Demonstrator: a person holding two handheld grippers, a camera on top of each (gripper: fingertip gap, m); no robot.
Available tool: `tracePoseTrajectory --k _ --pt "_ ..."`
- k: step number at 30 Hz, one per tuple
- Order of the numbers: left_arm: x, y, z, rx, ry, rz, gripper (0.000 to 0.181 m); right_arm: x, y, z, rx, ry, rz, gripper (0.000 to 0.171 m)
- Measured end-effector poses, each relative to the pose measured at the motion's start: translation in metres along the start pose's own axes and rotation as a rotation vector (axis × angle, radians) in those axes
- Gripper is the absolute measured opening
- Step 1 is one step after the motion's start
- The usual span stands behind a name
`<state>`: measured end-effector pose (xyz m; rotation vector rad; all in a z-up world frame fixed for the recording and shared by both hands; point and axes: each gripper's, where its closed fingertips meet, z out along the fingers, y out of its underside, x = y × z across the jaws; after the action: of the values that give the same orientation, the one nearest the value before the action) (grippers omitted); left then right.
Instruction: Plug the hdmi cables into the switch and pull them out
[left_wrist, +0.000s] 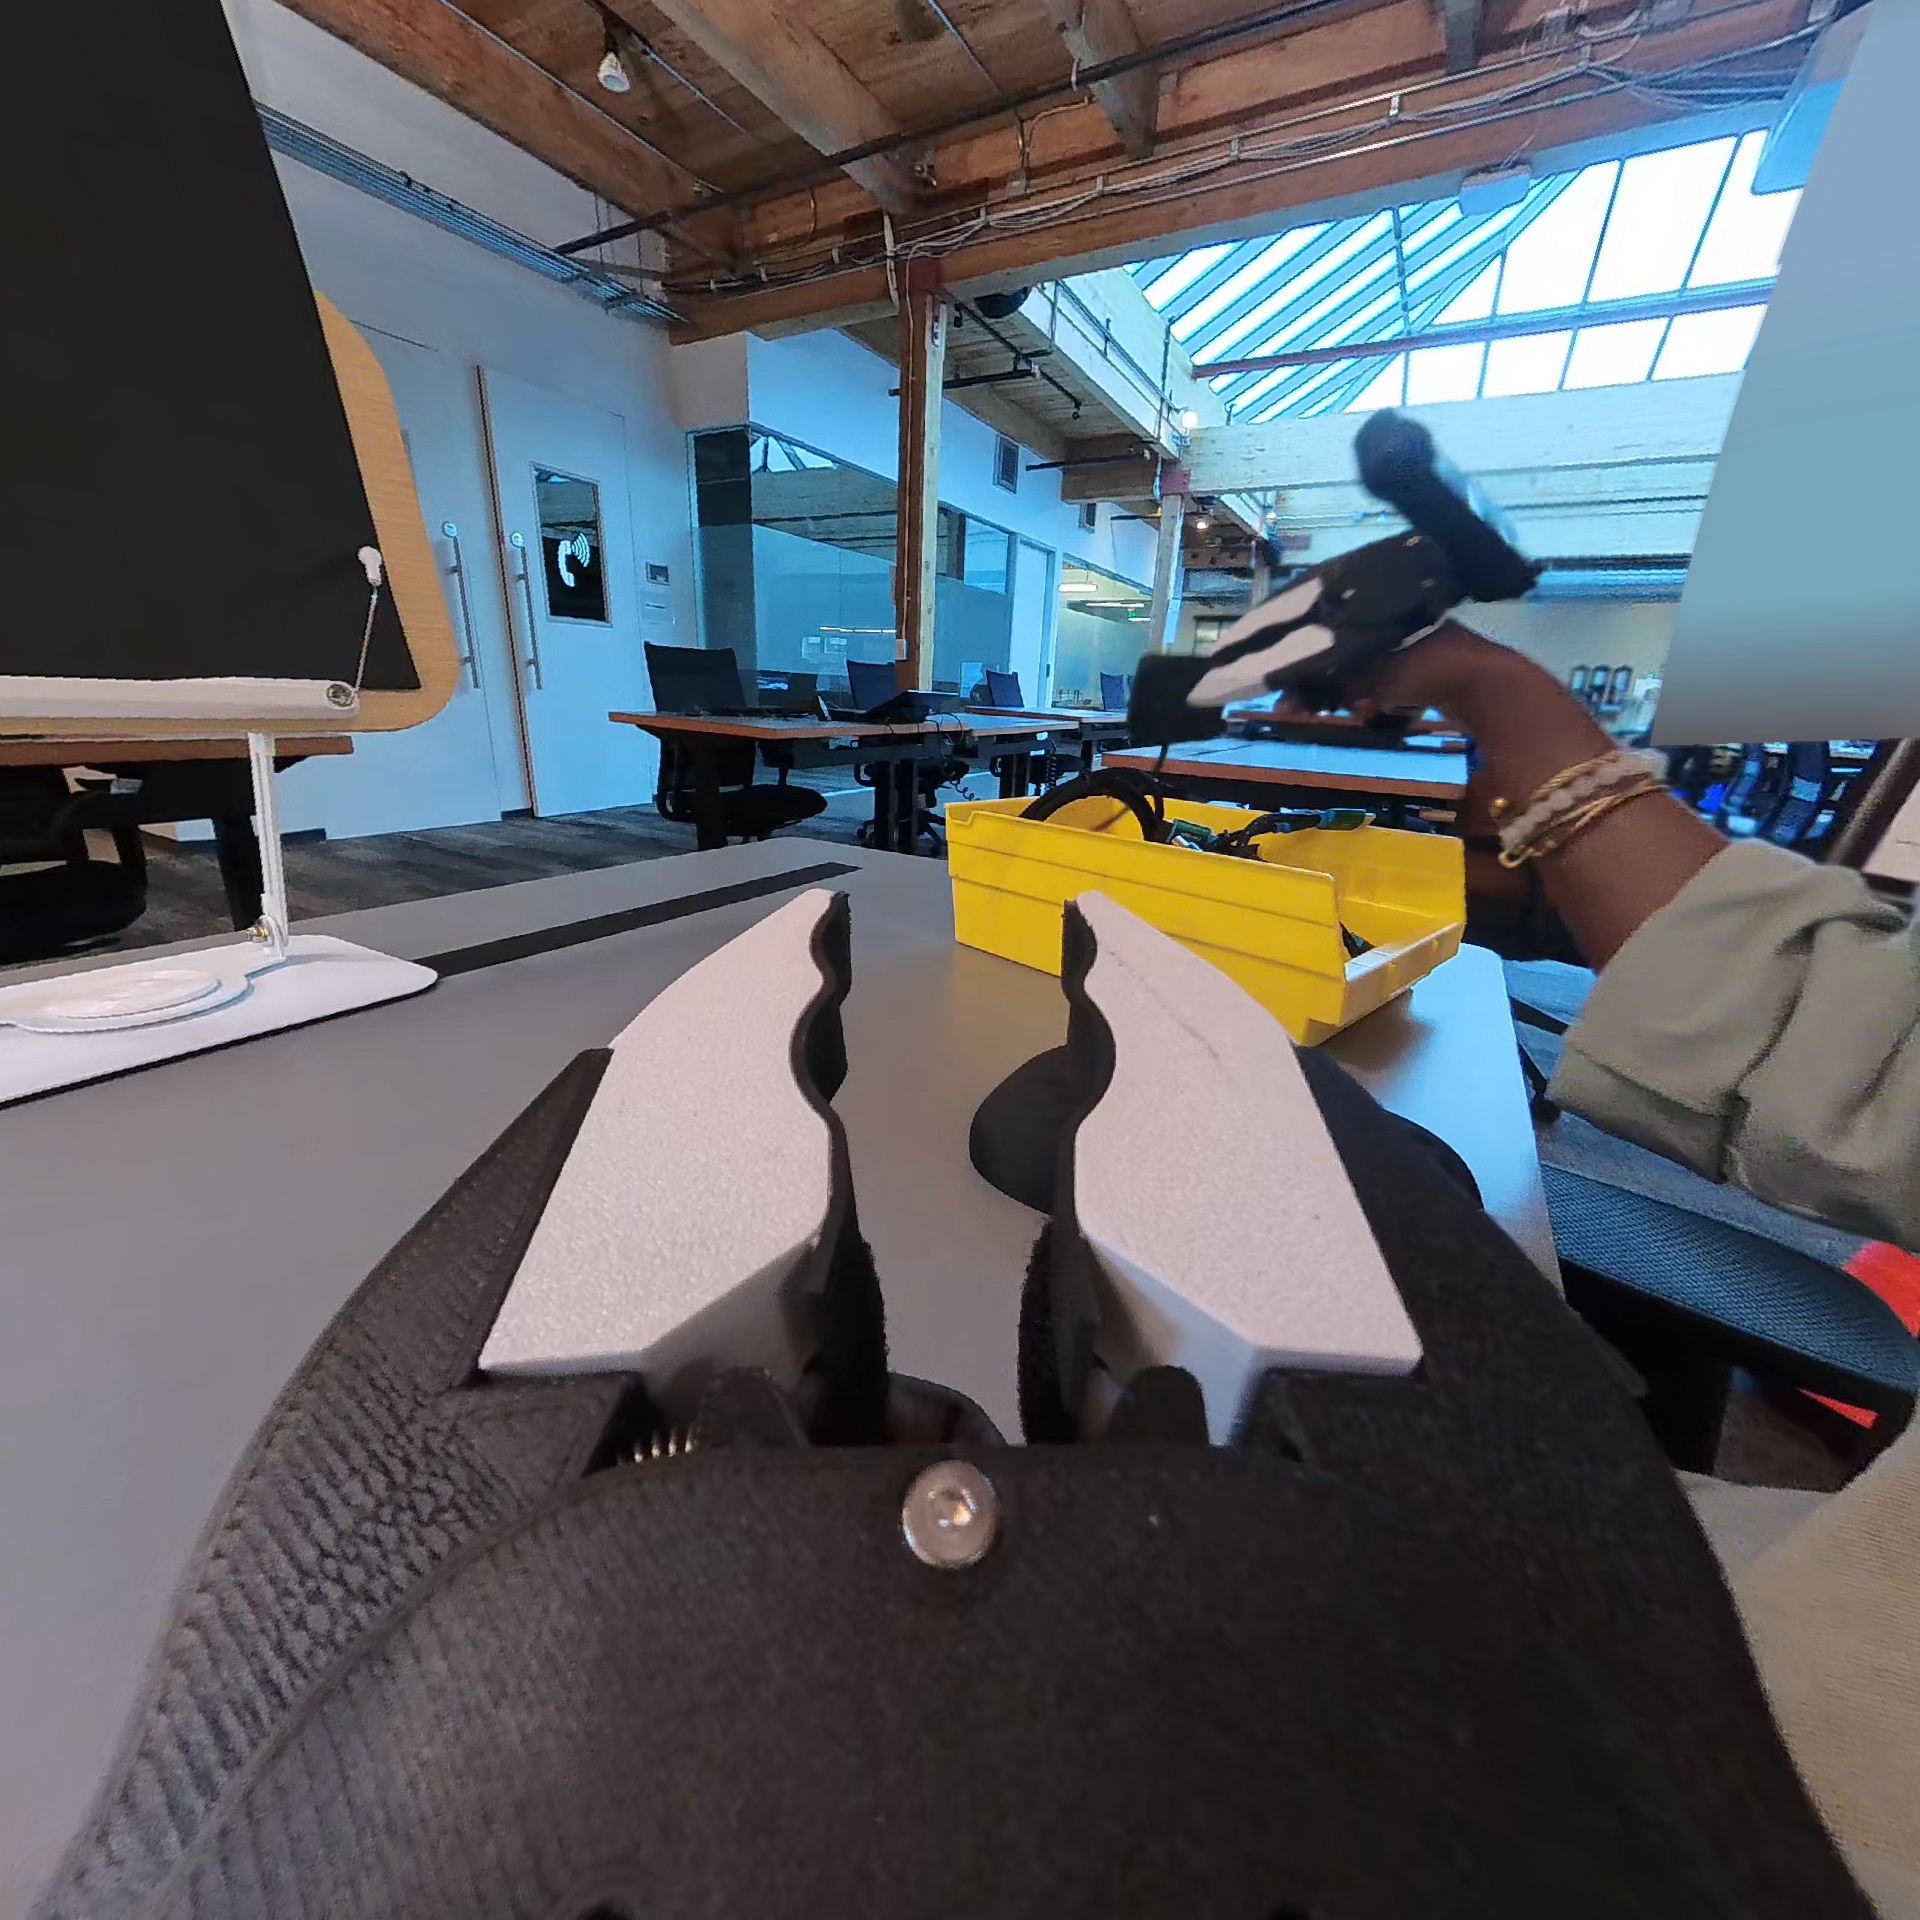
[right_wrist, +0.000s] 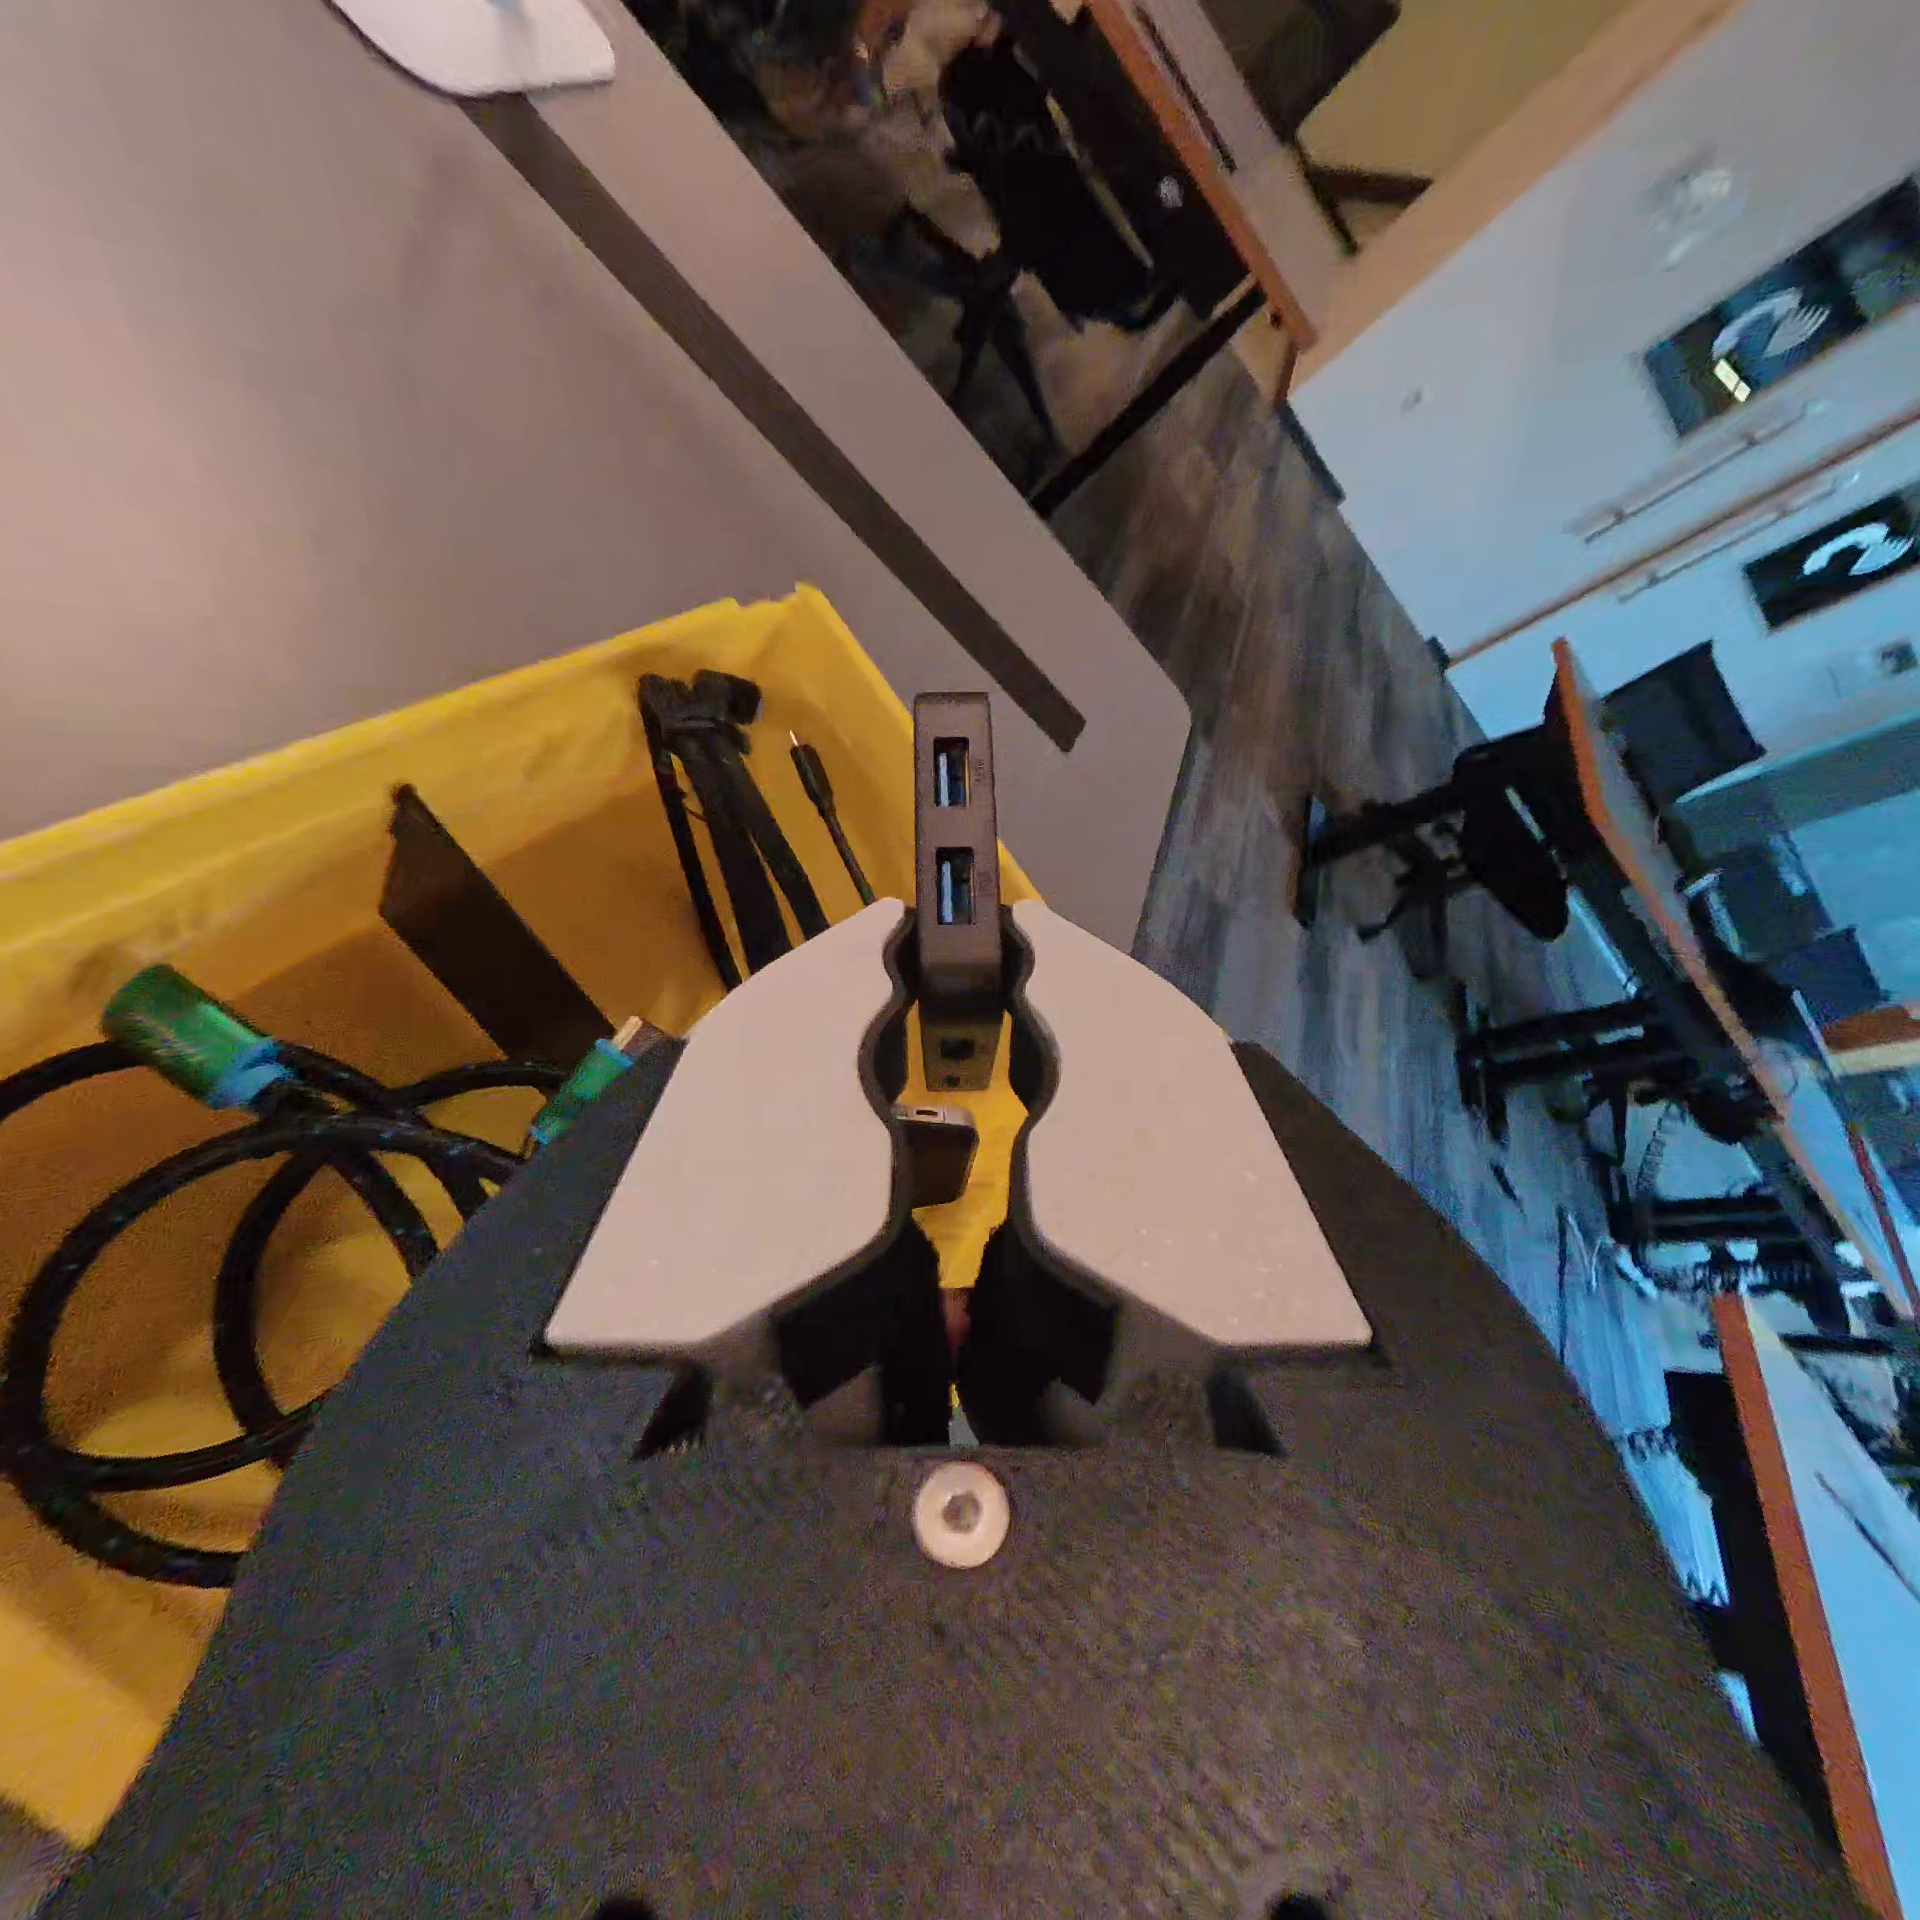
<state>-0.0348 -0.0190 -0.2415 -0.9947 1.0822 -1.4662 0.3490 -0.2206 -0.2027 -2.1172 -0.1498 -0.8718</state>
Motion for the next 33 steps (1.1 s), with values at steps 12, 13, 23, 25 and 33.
tracePoseTrajectory --k 12,13,23,25,33 --pt "-0.001 -0.001 0.0 0.007 -0.01 0.01 0.039 -0.051 -0.037 -0.032 0.119 -0.036 0.215 0.04" --pt "-0.001 -0.001 0.0 0.006 -0.01 0.013 0.039 -0.078 -0.042 -0.041 0.137 -0.143 0.215 0.04" --pt "-0.001 -0.002 0.001 0.021 -0.014 0.016 0.038 -0.22 0.031 -0.03 -0.373 -0.419 0.179 0.061" --pt "-0.002 -0.003 0.001 0.028 -0.019 0.014 0.038 -0.215 0.028 -0.01 -0.36 -0.342 0.157 0.052" --pt "0.0 -0.003 0.002 0.033 -0.018 0.044 0.038 -0.201 -0.006 0.057 -0.28 -0.232 0.206 0.035"
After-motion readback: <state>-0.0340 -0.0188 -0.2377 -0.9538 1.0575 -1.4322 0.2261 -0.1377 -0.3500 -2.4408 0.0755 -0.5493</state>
